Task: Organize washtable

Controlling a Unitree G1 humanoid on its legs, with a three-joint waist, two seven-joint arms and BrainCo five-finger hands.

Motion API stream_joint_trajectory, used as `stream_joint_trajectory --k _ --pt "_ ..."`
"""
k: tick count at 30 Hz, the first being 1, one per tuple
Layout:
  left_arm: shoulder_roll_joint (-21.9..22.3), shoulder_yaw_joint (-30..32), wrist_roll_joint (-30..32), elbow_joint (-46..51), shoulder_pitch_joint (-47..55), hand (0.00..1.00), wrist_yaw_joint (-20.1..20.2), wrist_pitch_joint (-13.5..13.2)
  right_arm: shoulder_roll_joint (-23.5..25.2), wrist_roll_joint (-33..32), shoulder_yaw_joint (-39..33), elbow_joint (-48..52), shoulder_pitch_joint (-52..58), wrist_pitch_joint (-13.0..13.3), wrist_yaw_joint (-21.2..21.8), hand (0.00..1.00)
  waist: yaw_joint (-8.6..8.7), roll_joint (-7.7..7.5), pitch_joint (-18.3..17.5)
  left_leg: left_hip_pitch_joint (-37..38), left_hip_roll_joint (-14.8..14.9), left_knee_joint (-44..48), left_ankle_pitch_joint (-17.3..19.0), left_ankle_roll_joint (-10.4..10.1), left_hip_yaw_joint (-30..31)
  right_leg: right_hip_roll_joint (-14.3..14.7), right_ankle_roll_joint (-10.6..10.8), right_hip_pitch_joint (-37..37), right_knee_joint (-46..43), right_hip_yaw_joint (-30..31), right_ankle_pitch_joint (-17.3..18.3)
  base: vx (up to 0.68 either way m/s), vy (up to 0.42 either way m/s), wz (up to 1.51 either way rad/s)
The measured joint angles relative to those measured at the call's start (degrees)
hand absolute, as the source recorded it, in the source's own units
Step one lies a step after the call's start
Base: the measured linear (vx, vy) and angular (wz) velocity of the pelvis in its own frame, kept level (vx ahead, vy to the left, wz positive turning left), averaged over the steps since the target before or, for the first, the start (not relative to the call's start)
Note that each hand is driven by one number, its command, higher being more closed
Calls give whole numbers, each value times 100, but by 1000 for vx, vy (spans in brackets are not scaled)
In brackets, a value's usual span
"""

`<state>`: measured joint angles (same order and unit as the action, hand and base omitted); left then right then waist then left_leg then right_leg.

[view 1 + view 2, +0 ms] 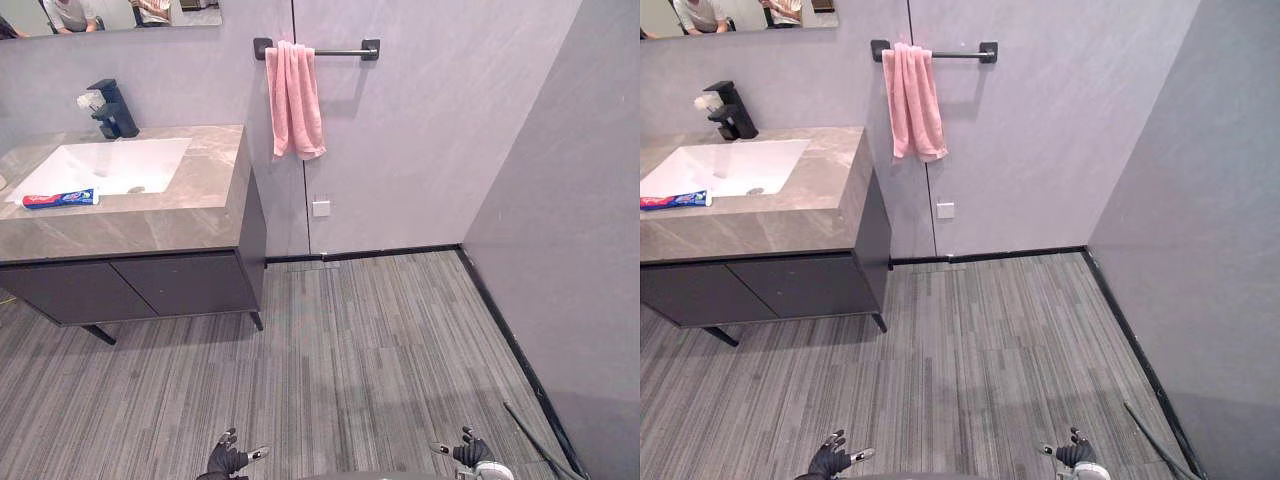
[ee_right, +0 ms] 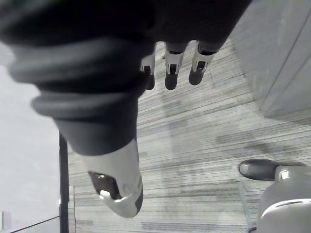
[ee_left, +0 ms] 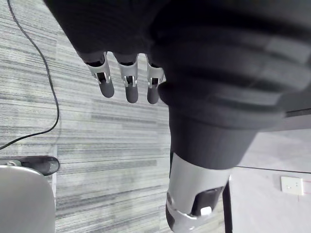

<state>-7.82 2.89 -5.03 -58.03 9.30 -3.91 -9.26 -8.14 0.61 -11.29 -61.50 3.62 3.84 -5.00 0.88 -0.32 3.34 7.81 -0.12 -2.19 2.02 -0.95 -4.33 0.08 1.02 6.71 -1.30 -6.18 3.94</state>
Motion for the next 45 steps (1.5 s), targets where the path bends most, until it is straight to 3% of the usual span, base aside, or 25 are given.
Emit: stream_joint_trajectory --k 18,30,37,40,42,44,45 --pt "-39 7 -54 22 -46 0 -5 -3 -47 -1 -75 11 -209 1 -6 0 5 11 8 9 -16 -65 25 -21 61 -22 8 -14 -101 -54 159 24 -10 1" --pt "-31 1 -54 23 -54 0 -6 -2 -43 -1 -74 14 -199 -20 -15 0 4 63 39 -141 16 119 232 22 -213 4 -8 -209 -174 182 219 12 -7 -12" --pt "-31 2 -83 170 -86 0 -11 -4 -16 -3 -73 203 -228 -24 -15 0 -19 65 48 -376 16 589 620 91 -379 -25 89 -340 -271 335 281 69 21 -14" --pt "-33 0 -98 236 -170 0 -15 -5 -4 -4 -74 222 -289 -27 -24 0 -19 50 71 -554 12 898 850 146 -430 -74 190 -560 -640 384 461 55 49 -11" --pt "-33 -7 -109 325 -189 0 -15 -6 39 -6 -73 222 -347 -29 -28 0 -27 29 107 -604 -13 1187 1082 208 -501 -147 342 -847 -1377 446 783 42 88 -15" --pt "-44 -12 -113 354 -214 0 -15 -7 105 -6 -69 223 -382 -30 -27 0 -20 37 157 -603 -27 1344 1192 253 -527 -218 500 -1230 -2342 417 926 41 96 -2" --pt "-93 -37 -115 359 -280 0 -15 -7 171 -6 -65 222 -378 -35 -26 0 -22 3 188 -543 -62 1379 1261 335 -510 -316 518 -1625 -3254 351 933 113 81 15"
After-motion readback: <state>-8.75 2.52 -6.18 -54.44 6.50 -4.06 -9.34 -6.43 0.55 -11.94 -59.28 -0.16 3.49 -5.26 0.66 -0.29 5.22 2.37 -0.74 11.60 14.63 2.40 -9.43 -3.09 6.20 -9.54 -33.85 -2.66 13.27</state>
